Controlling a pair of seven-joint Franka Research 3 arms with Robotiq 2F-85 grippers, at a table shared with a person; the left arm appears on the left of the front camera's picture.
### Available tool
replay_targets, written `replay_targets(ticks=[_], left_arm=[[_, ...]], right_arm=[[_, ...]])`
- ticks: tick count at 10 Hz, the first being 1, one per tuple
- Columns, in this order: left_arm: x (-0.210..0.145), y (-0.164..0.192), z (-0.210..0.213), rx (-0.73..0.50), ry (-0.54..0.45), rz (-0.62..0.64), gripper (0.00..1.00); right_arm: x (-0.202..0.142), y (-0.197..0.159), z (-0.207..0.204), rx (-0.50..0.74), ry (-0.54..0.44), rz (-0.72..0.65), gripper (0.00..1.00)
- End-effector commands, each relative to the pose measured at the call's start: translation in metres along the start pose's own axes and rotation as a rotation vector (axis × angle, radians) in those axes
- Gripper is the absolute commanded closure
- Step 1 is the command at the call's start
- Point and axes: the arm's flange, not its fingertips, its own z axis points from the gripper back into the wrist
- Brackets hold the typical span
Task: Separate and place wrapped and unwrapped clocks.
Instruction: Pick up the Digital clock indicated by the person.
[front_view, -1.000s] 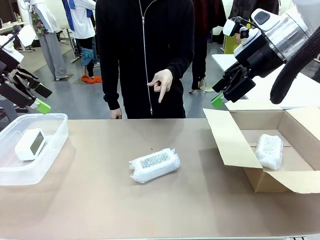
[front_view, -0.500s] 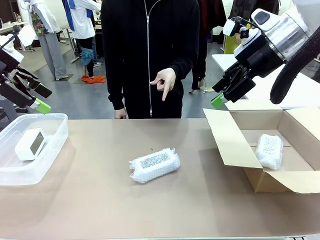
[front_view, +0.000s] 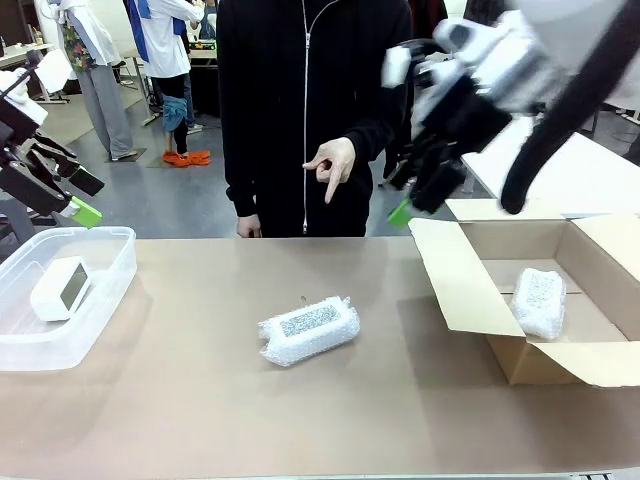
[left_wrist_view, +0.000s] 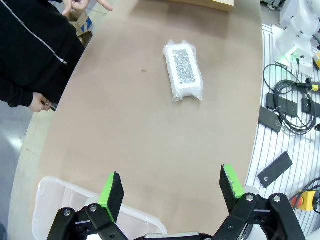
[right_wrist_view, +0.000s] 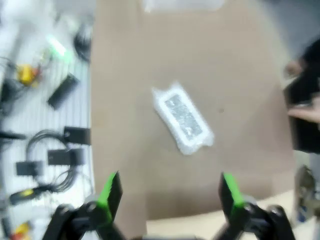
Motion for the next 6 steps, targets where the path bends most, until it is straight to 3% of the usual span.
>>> replay_targets(ticks=[1,3,5,6], left_arm=[[0.001,-0.001,0.0,0.005,0.007,0.004,0.0],[0.001,-0.001,0.0,0.005,0.007,0.004,0.0],[0.001,-0.001,0.0,0.005,0.007,0.004,0.0],[0.001,-0.001,0.0,0.005,0.007,0.004,0.0]], right_arm=[[0.065,-0.012,-0.04,0.051,0.213,0.211,0.0],[0.084,0.004,-0.087,0.069,0.307,0.391,0.0],[0.07,0.033,-0.128,0.075,0.361,0.492,0.0],[0.065,0.032,-0.14,0.108,0.302,0.473,0.0]])
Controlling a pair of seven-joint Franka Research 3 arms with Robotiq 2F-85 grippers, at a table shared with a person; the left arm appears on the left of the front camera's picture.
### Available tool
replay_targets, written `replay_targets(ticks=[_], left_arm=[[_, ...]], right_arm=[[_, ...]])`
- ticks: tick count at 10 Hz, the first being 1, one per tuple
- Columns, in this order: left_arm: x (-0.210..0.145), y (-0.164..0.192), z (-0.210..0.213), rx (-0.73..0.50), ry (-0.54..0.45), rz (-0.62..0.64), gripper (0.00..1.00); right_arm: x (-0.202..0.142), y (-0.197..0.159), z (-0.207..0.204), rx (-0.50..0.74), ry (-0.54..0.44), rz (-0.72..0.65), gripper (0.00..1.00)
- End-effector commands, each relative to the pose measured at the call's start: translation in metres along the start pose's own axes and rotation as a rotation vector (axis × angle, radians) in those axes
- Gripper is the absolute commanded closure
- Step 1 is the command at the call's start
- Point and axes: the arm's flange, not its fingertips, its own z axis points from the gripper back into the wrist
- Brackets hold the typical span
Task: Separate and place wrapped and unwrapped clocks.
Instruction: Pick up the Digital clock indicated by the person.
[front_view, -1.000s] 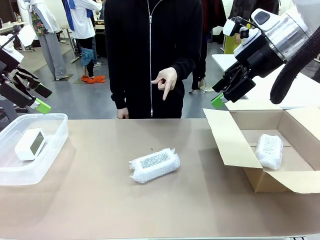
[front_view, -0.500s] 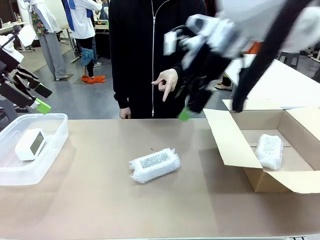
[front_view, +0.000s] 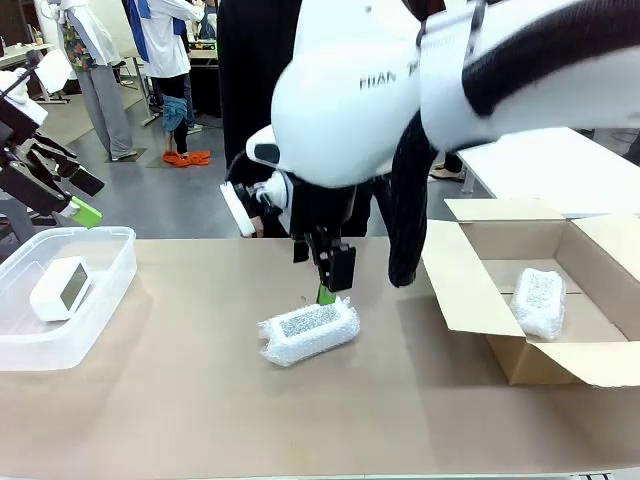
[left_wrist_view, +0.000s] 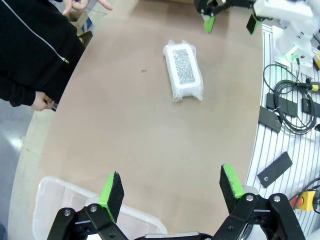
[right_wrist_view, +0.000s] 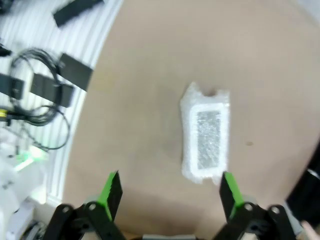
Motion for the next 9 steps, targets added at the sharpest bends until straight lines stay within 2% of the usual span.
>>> replay_targets(ticks=[1,2,4,5,6,7,9], left_arm=[[0.001,-0.001,0.0,0.005,0.007,0.004,0.0],[0.001,-0.001,0.0,0.005,0.007,0.004,0.0],[0.001,-0.001,0.0,0.005,0.007,0.004,0.0],[0.001,-0.001,0.0,0.005,0.007,0.004,0.0],[0.001,-0.001,0.0,0.005,0.007,0.004,0.0],[0.001,-0.001,0.0,0.005,0.007,0.004,0.0],[0.001,-0.001,0.0,0.005,0.007,0.004,0.0]], right_arm=[[-0.017,0.0,-0.002,-0.049,-0.066,-0.099,0.0],[0.0,0.0,0.0,0.0,0.0,0.0,0.0],[-0.008,-0.001,-0.008,-0.013,-0.013,-0.025,0.0],[-0.021,-0.015,-0.049,0.021,0.018,-0.052,0.0],[-0.021,-0.015,-0.083,0.021,0.027,-0.006,0.0],[-0.02,-0.012,-0.105,-0.007,0.034,0.035,0.0],[-0.018,-0.014,-0.117,-0.048,0.047,0.046,0.0]])
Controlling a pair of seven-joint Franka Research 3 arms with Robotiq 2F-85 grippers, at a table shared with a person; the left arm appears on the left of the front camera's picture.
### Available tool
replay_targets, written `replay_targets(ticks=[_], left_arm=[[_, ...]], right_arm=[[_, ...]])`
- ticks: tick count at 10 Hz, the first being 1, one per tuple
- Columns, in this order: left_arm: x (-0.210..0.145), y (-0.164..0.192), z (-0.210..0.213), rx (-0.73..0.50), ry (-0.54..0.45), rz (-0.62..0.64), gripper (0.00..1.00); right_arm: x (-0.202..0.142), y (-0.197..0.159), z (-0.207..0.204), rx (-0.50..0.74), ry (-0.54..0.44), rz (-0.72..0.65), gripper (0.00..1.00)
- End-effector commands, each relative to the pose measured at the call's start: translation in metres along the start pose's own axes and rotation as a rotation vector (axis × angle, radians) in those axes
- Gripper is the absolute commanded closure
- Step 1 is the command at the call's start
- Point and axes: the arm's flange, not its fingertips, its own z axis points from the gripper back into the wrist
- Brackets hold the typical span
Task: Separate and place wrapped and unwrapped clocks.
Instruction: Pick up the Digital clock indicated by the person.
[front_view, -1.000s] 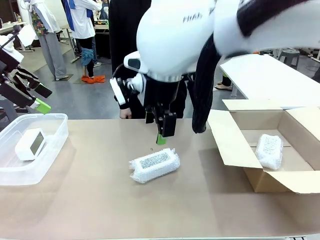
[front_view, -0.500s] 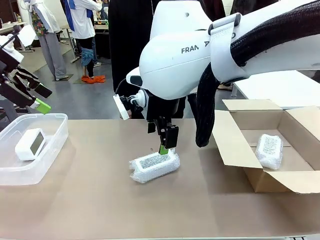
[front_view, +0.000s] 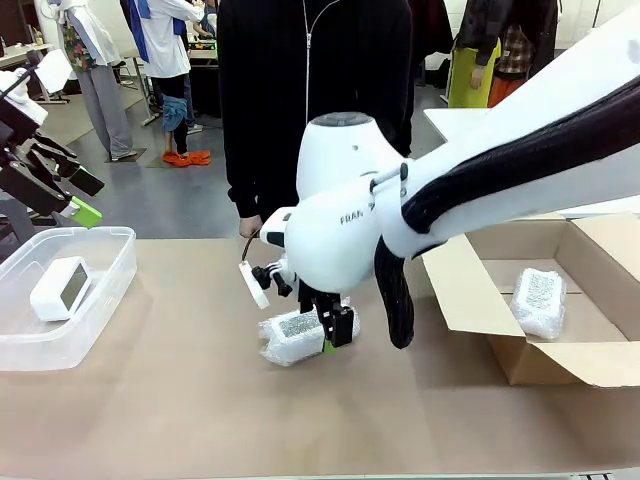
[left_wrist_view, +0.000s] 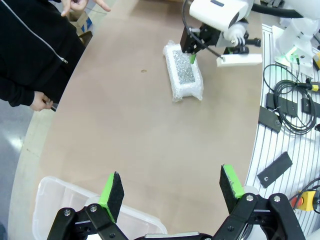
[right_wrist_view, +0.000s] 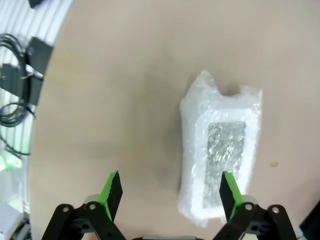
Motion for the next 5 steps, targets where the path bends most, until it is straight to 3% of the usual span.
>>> replay_targets(ticks=[1,5], left_arm=[[0.001,-0.001,0.0,0.005,0.007,0.004,0.0],[0.001,-0.001,0.0,0.005,0.007,0.004,0.0]], right_arm=[[0.004,-0.002,0.002,-0.069,0.044,0.019,0.0],[-0.003,-0.022,-0.002,-0.058,0.096,0.004,0.0]])
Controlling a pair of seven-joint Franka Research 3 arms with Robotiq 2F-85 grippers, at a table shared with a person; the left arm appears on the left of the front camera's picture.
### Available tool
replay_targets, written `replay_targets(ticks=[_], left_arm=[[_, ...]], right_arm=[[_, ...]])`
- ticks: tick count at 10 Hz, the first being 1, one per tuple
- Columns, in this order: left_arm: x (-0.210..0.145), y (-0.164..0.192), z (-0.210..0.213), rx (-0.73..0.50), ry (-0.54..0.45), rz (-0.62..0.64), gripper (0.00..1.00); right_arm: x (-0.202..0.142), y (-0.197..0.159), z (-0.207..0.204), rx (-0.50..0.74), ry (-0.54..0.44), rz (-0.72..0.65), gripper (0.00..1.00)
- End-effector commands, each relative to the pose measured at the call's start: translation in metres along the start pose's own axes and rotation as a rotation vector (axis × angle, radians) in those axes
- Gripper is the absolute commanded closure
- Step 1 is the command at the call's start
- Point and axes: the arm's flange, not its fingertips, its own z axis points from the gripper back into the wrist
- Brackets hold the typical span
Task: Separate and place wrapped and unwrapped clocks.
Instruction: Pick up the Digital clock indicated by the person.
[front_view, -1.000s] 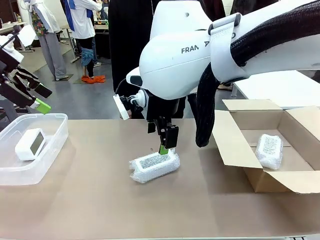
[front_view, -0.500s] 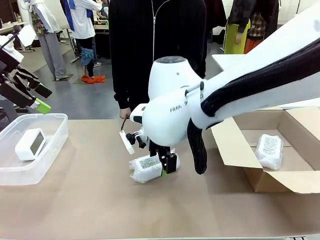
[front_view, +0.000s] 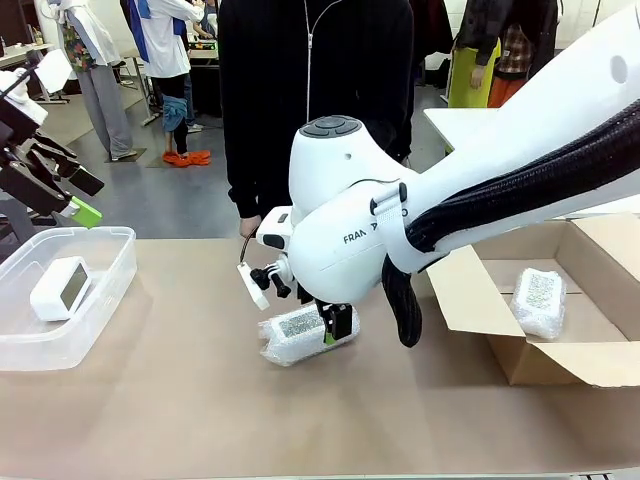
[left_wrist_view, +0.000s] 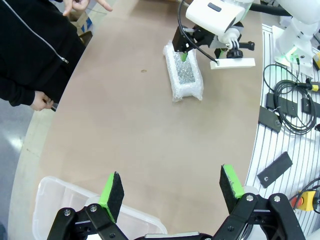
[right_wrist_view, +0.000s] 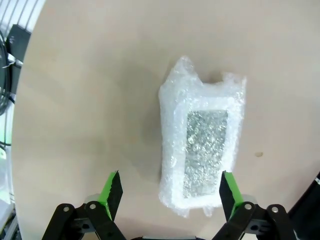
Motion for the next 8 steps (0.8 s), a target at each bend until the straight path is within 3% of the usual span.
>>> replay_targets(ticks=[1,8], left_arm=[[0.001,-0.001,0.0,0.005,0.007,0.004,0.0],[0.001,-0.001,0.0,0.005,0.007,0.004,0.0]], right_arm=[[-0.006,-0.019,-0.007,0.002,0.017,-0.01,0.0],[-0.01,-0.037,-0.043,0.033,0.016,-0.021,0.0]])
